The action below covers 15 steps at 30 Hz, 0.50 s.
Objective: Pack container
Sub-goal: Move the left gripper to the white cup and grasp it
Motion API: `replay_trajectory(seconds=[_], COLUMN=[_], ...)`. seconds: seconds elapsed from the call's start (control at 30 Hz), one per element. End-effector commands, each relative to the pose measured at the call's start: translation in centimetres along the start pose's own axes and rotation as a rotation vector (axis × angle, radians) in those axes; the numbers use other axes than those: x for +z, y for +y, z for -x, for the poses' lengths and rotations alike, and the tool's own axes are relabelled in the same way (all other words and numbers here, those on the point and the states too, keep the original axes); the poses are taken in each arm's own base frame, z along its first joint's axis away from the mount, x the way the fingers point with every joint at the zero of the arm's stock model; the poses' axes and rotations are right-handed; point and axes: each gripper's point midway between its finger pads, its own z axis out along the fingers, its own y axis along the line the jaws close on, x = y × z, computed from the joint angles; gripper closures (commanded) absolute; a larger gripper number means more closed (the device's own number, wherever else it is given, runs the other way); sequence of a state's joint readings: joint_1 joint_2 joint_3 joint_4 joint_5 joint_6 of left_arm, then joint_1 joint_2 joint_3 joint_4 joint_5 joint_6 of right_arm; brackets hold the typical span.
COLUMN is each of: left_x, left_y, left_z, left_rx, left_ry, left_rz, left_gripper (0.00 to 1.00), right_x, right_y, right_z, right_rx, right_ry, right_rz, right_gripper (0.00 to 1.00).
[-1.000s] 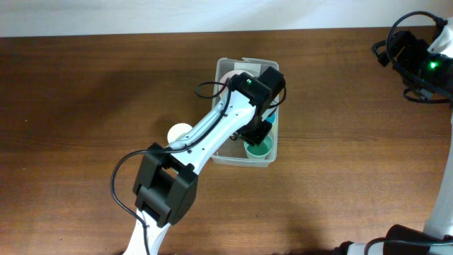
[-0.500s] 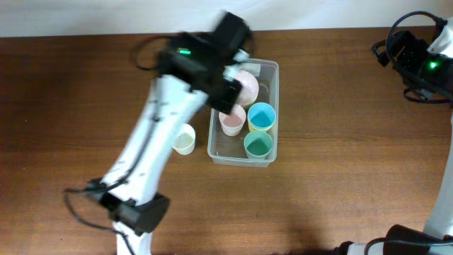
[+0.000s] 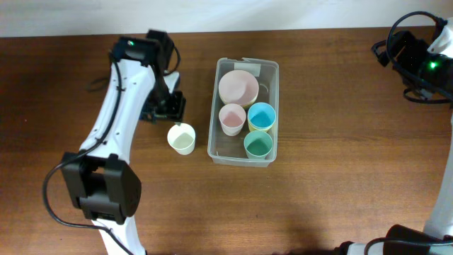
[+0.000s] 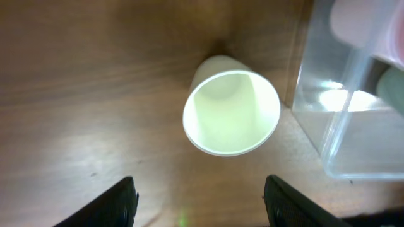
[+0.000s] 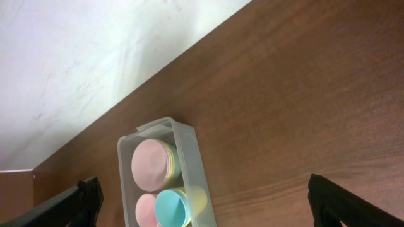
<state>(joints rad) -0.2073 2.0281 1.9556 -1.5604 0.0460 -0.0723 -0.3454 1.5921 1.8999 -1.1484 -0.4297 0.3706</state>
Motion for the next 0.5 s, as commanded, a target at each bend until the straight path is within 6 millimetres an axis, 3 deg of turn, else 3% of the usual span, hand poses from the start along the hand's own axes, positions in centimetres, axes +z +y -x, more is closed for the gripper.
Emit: replay_trajectory(seconds=[0.0, 0.33, 0.4, 0.47], left_x=[3.4, 9.0, 9.6, 9.8], left_y=[-0.6, 0.8, 1.0, 1.0], left_z=[-1.1, -2.1, -2.1, -1.9], left_rx=[0.008, -0.012, -0.018, -0.018], left_ry=[0.075, 0.111, 0.109, 0.101], left_rz=[-0.035, -0.010, -0.014, -0.014], left_gripper=[0.34, 0.38, 0.47, 0.73], right_x=[0.1, 0.1, 0.1, 0.1], right_y=[-0.1, -0.1, -0.1, -0.1], right_z=[0.0, 0.0, 0.0, 0.0], right_rx=[0.007, 0.007, 0.007, 0.007], right_ry=[0.003, 0.003, 0.003, 0.003], right_rz=[0.001, 0.001, 0.001, 0.001], right_gripper=[0.01, 0.01, 0.01, 0.01])
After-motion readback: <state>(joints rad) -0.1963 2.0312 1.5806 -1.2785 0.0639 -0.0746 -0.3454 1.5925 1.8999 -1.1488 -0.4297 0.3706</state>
